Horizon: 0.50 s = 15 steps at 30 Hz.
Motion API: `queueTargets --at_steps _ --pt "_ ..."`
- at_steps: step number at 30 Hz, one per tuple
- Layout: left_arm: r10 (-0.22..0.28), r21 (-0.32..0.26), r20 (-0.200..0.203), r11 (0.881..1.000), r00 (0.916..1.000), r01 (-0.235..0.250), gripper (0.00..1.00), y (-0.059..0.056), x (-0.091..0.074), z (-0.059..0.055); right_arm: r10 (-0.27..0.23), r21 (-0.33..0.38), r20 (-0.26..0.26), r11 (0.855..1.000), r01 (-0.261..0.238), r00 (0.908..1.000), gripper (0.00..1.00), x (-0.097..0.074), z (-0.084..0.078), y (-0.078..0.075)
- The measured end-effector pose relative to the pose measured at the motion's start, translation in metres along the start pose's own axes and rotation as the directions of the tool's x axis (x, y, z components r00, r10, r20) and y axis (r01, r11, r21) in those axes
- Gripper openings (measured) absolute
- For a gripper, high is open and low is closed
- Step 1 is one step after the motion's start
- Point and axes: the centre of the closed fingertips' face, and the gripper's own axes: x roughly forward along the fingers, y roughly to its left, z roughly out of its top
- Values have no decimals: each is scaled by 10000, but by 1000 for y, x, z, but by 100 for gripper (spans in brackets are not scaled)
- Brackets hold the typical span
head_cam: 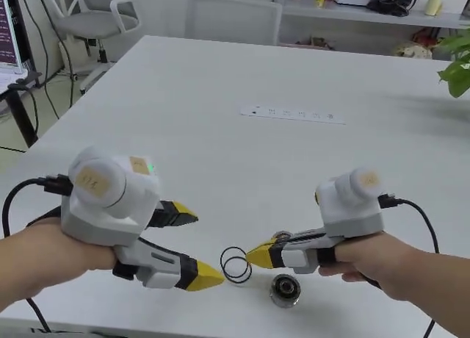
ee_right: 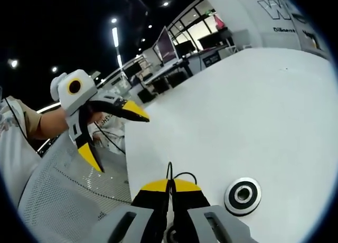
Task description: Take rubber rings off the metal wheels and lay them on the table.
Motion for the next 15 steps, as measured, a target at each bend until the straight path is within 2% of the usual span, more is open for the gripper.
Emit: queueTargets --at_steps 15 --pt "12 -124 -176 9999 9998 -14 61 -1 2 -7 -431 159 -355 9989 437 9984 0 3 -13 -13"
